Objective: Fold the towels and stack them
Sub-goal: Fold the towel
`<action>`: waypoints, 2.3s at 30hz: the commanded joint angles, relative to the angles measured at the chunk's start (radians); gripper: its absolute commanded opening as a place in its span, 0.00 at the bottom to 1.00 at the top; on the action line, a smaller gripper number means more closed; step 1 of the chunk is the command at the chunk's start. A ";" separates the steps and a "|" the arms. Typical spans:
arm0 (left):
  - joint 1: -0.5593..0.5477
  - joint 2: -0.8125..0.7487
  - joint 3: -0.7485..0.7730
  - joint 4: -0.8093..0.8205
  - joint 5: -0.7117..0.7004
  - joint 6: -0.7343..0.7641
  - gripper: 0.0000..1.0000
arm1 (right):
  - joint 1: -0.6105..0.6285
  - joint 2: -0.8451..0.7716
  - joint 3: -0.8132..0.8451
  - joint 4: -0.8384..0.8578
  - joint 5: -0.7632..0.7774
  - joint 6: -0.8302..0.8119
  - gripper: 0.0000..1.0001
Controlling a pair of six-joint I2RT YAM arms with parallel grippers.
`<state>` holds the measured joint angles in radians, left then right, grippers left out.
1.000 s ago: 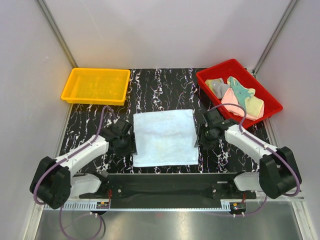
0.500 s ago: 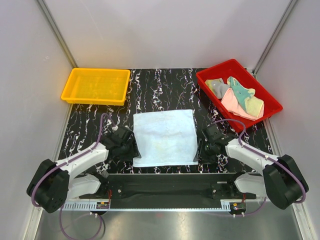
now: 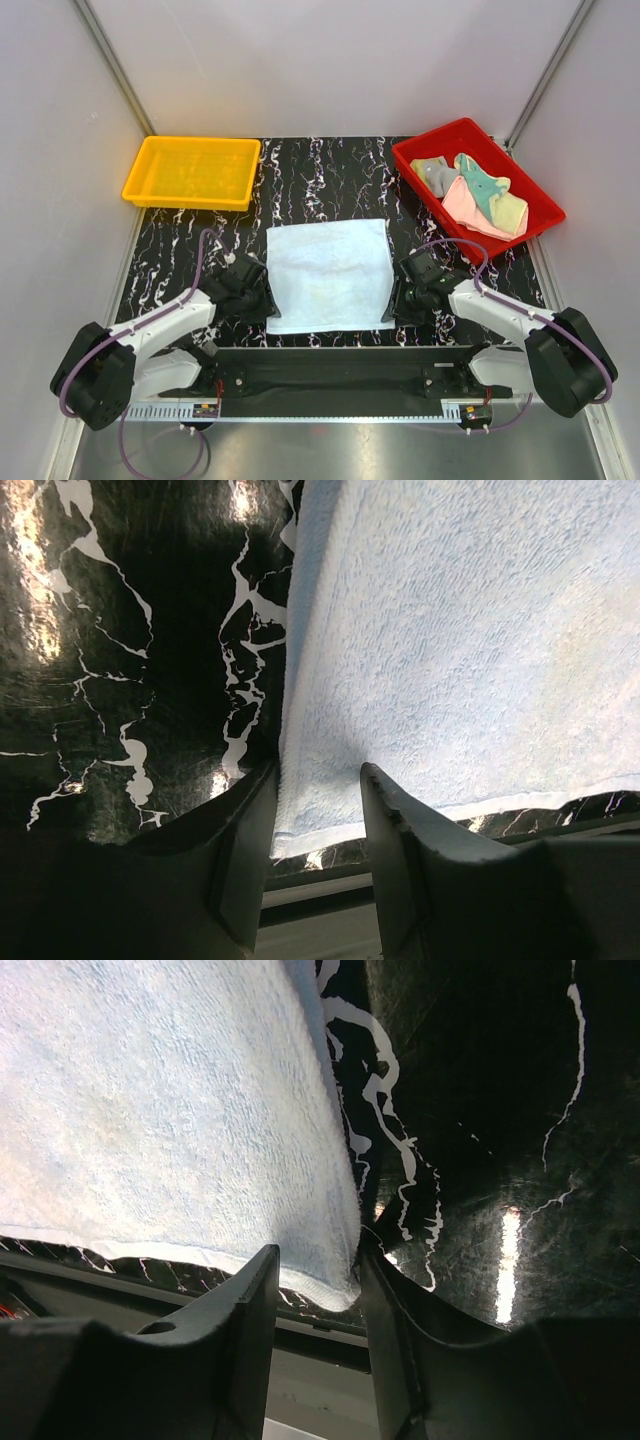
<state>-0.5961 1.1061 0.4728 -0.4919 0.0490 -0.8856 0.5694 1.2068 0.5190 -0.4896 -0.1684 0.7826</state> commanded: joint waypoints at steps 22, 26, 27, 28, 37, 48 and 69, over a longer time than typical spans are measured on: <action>-0.111 -0.017 0.009 -0.205 -0.103 -0.133 0.51 | 0.037 -0.004 -0.013 0.040 0.052 -0.005 0.08; -0.111 0.001 -0.025 -0.128 -0.061 -0.151 0.51 | 0.038 -0.003 -0.022 0.060 0.035 -0.013 0.07; -0.111 0.009 -0.026 -0.125 -0.060 -0.151 0.50 | 0.038 0.000 -0.025 0.060 0.032 -0.013 0.07; -0.114 0.017 -0.028 -0.126 -0.061 -0.151 0.50 | 0.038 0.000 -0.024 0.062 0.029 -0.016 0.07; -0.120 0.017 -0.053 -0.148 -0.067 -0.170 0.37 | 0.038 -0.019 -0.024 0.052 0.035 -0.009 0.06; -0.126 -0.017 -0.028 -0.200 -0.083 -0.158 0.00 | 0.038 -0.093 -0.004 -0.039 0.079 0.000 0.00; -0.110 0.116 1.036 -0.686 -0.158 0.074 0.00 | 0.037 -0.116 0.800 -0.474 0.254 -0.158 0.00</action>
<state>-0.7120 1.2205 1.4117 -1.0733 -0.0704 -0.8593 0.6022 1.1011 1.2350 -0.8482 0.0246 0.6746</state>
